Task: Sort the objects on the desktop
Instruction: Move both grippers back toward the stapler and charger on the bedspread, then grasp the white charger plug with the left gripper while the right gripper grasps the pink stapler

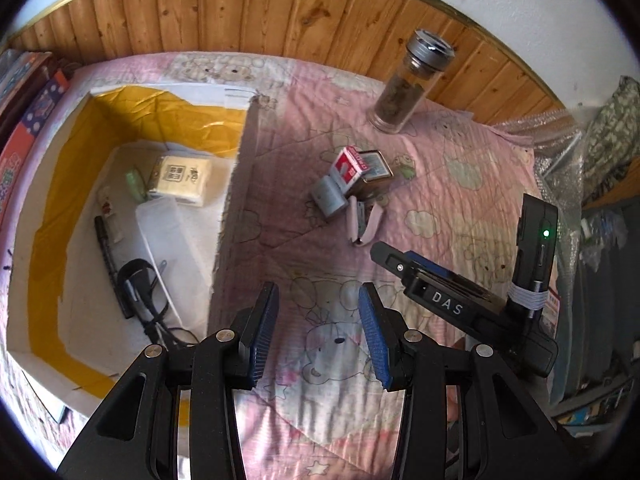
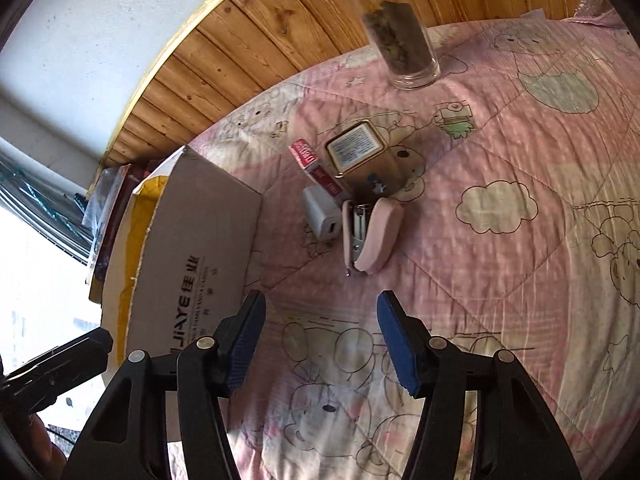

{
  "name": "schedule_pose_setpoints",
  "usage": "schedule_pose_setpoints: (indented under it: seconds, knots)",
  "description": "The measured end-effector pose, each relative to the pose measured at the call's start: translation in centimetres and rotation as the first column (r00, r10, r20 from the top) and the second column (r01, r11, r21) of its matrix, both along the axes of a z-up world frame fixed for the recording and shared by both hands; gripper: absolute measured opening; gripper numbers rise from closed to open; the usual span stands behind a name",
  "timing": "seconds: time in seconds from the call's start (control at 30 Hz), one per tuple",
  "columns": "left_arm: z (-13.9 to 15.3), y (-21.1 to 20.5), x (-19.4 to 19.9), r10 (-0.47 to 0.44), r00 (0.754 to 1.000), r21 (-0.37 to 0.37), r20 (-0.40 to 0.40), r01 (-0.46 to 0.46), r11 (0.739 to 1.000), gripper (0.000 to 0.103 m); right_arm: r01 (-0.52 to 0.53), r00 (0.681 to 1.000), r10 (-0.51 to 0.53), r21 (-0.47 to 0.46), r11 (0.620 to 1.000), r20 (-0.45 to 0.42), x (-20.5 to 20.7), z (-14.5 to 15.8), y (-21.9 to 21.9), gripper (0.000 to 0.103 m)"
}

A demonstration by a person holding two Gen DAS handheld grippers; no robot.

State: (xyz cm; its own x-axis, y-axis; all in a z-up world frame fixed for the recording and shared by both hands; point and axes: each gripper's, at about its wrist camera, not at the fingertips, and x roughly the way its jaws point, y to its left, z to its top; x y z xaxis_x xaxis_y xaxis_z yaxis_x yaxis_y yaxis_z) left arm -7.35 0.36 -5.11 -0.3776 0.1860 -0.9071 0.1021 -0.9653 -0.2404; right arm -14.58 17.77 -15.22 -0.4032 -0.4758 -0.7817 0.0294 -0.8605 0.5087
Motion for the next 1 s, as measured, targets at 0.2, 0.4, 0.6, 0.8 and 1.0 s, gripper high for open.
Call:
schedule_pose_setpoints:
  seconds: [0.2,0.4,0.6,0.8,1.0]
  knots:
    - [-3.2,0.9,-3.4,-0.006,0.997,0.062,0.077,0.001,0.998,0.044,0.026,1.000,-0.026,0.021,0.999,0.005,-2.4,-2.3,1.0,0.060]
    - [-5.3,1.0,-6.8,0.012,0.994,0.093,0.110,-0.022,0.995,0.044,-0.016,0.999,0.020,0.085,0.996,-0.038,-4.9,-4.0,0.1,0.059]
    - [-6.9,1.2,-9.3,0.017,0.989,0.099,0.148,-0.031,0.995,0.044,-0.086,0.992,0.097,0.134,0.987,-0.081,-6.0,-5.6,-1.2,0.046]
    - [-9.4,1.7,-11.5,0.023,0.981,0.072,0.195,-0.038,0.997,0.044,-0.140,0.978,0.169,0.212,0.967,-0.125,-5.2,-5.1,-1.4,0.044]
    - [-11.5,1.5,-13.2,0.058,0.972,0.039,0.228,-0.069,0.997,0.044,-0.143,0.968,0.209,0.378,0.914,-0.138,-3.2,-4.2,0.0,0.044]
